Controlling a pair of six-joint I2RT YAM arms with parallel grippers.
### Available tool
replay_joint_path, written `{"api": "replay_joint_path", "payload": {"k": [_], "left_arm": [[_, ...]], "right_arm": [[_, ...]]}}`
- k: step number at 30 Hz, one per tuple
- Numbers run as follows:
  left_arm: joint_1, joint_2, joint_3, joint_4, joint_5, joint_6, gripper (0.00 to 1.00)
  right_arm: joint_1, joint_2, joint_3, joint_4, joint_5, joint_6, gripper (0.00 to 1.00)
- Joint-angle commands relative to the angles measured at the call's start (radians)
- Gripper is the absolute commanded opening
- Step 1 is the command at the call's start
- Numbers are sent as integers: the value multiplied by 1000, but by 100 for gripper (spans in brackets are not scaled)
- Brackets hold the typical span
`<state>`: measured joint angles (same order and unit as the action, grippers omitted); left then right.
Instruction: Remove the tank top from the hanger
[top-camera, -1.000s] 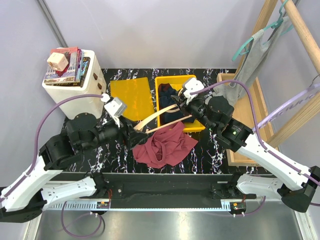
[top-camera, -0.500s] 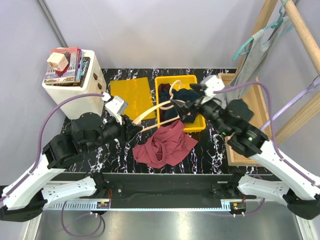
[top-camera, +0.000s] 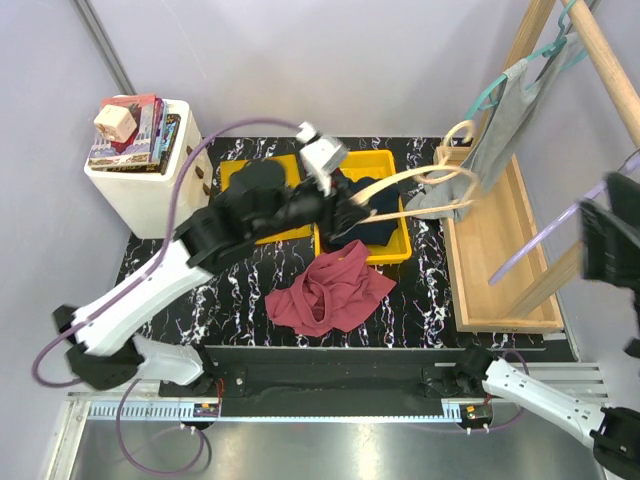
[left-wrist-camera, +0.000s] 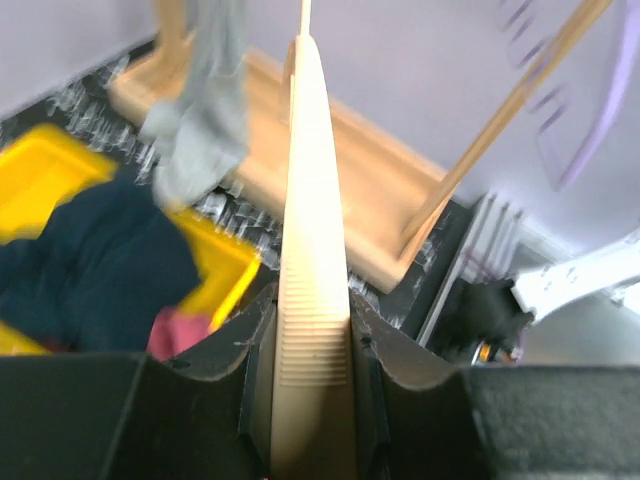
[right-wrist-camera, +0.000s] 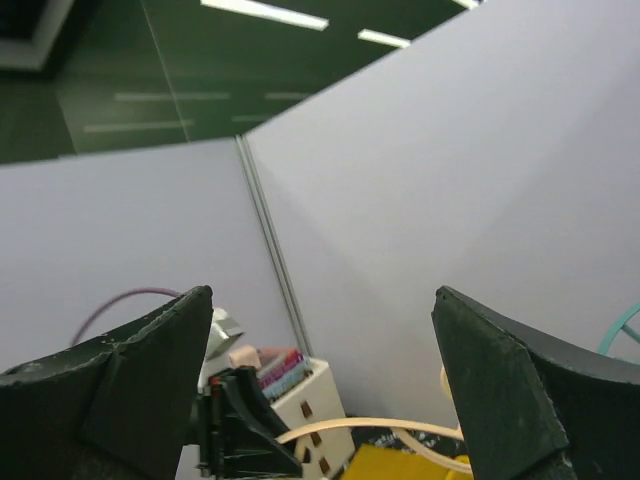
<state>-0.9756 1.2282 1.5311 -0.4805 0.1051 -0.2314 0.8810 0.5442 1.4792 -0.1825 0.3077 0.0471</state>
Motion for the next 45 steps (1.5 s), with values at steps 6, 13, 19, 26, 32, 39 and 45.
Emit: {"api": "replay_joint_path", "payload": {"k": [6,13,19,26,32,39,45], "left_arm": [[0,473,637,246,314,-12,0],[2,695,896,351,341,-62,0],[2,809,886,567,425,-206,0],[2,926,896,640,450,-290,0],[2,817,669,634,424,-244,2],[9,699,543,594,423,-215,46],[37,610,476,553,436,-218,74]], "right_arm": [[-1,-124,58,-135,64,77,96],[-1,-89,157,-254,10,106,96],[-1,-90,175,-310,22,122,96],[-1,-112,174,-341,56,123,96],[1,-102,156,-345,68,115,96],[1,-67,118,-344,88,102,97],[0,-56,86,-345,87,119,98]]}}
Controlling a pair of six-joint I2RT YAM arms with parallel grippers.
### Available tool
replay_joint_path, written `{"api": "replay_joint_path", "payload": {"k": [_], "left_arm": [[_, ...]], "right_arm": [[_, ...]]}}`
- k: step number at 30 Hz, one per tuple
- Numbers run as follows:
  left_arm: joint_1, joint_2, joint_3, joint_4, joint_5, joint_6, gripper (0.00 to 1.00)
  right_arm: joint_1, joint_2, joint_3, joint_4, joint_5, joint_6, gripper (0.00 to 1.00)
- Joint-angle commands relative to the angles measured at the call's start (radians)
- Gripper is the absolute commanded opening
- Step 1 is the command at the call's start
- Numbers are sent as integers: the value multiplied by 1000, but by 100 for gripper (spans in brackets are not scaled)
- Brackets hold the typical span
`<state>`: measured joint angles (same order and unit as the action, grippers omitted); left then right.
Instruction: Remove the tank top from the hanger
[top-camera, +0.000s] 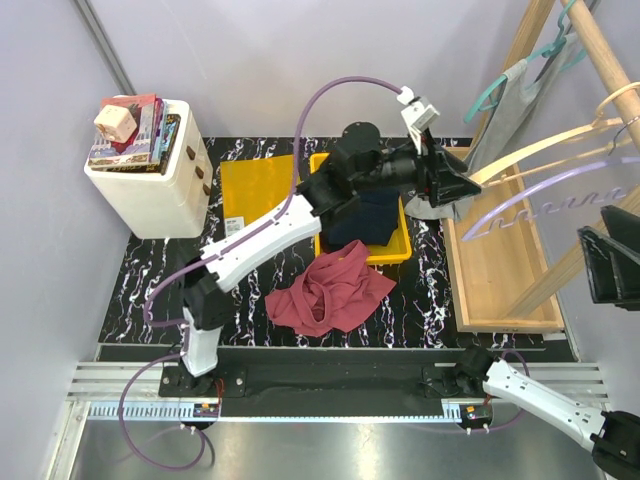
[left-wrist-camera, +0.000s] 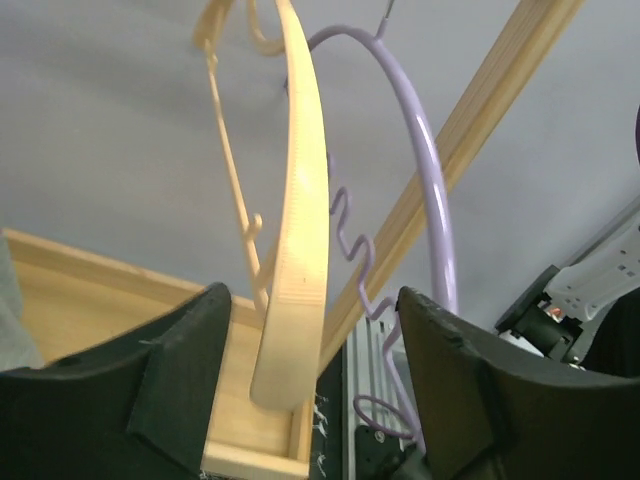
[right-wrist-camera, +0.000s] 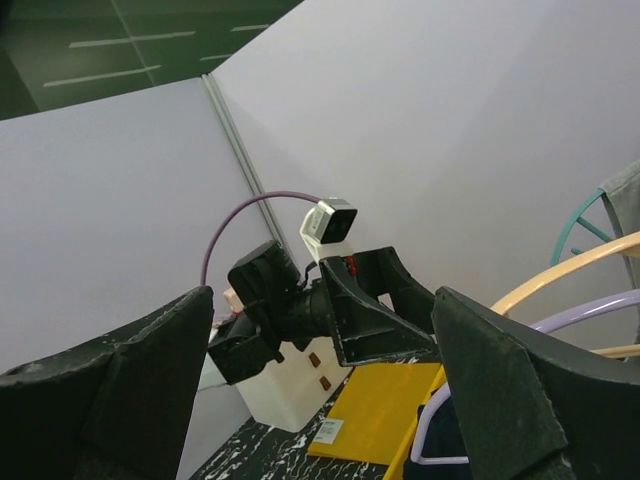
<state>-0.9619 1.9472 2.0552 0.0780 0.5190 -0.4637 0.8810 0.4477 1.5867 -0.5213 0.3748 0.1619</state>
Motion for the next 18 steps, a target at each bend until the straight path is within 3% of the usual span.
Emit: {"api": "replay_joint_path", "payload": {"k": [1,5,11,15,18], "left_arm": [[31,-155,-97,-7,15,19,75],[46,-328,-281,-26,-48,81,89],[66,-709,-671,-75,-295,129,92],[83,-1052,-973,-155,-498,93,97],[88,-1259,-1081,-294,-621,70,99]], "right_arm": [[-1,43,-28,-6,22,7,98],[-1,80,-66,-8,7,27,100],[0,271,-117,-6,-151,74,100],[1,422,-136,18,-246,94,100],[1,515,-180,46,-278,111,100]]}}
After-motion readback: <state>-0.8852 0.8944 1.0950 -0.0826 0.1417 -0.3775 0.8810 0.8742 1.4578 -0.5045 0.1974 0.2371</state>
